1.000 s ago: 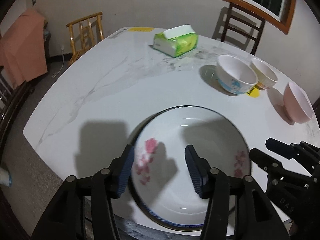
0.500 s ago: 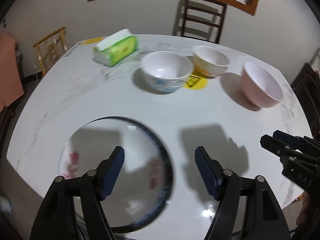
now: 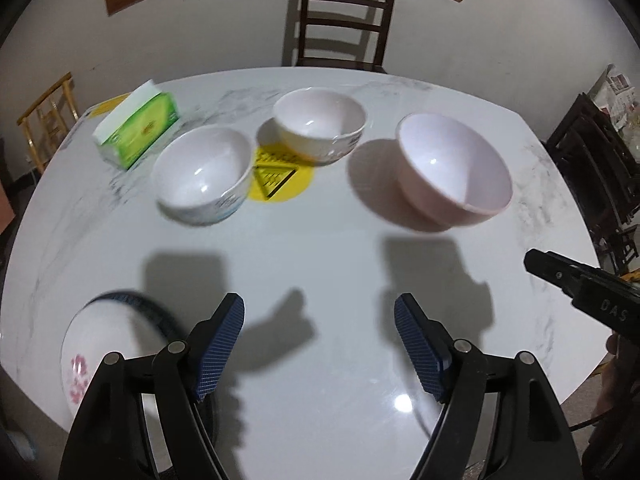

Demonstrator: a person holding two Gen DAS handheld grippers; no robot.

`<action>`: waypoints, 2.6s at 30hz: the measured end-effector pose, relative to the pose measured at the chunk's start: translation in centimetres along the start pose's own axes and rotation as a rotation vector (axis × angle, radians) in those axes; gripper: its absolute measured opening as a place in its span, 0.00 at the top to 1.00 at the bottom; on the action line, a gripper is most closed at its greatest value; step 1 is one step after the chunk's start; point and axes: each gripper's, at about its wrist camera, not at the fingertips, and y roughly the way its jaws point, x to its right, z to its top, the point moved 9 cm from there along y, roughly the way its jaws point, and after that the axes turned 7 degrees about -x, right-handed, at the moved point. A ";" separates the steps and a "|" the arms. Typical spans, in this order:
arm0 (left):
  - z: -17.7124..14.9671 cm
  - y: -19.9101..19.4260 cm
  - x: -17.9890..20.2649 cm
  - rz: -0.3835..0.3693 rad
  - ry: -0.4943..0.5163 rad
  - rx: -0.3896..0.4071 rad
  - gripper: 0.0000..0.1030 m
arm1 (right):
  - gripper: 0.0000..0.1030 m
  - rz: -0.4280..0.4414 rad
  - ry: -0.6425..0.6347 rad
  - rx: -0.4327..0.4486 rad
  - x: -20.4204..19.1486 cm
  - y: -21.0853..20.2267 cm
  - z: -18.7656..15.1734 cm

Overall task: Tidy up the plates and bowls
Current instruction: 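Pull the left gripper back and move it to the pink-rimmed bowl, then close the left gripper on the pink-rimmed bowl's rim, then carry the pink-rimmed bowl with the left gripper beside the plate stack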

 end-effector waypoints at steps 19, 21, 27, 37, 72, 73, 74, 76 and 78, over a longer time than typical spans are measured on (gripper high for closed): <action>10.4 5.0 4.9 -0.081 -0.103 -0.058 0.24 | 0.59 -0.043 0.068 -0.103 4.1 6.0 8.5; 10.9 6.3 5.5 -0.087 -0.108 -0.084 0.24 | 0.59 -0.043 0.064 -0.113 4.1 6.5 8.7; 11.1 9.4 6.3 -0.075 -0.119 -0.146 0.39 | 0.59 -0.058 0.049 -0.128 4.3 7.9 8.9; 10.6 11.5 6.6 -0.146 -0.169 -0.188 0.75 | 0.73 -0.039 0.042 -0.115 4.1 8.6 8.7; -2.7 1.6 -0.7 -0.094 -0.104 -0.181 0.88 | 0.82 0.019 -0.029 -0.153 -5.6 2.3 -4.4; -3.3 1.4 -0.9 -0.094 -0.106 -0.182 0.88 | 0.82 0.020 -0.029 -0.154 -6.0 2.1 -4.8; -3.7 1.2 -1.1 -0.095 -0.108 -0.182 0.88 | 0.82 0.019 -0.031 -0.155 -6.1 2.0 -5.1; -4.7 0.9 -1.6 -0.097 -0.114 -0.180 0.88 | 0.82 0.015 -0.037 -0.157 -6.6 1.8 -6.1; -5.5 0.9 -2.0 -0.099 -0.121 -0.187 0.88 | 0.82 0.014 -0.038 -0.160 -6.9 1.7 -6.8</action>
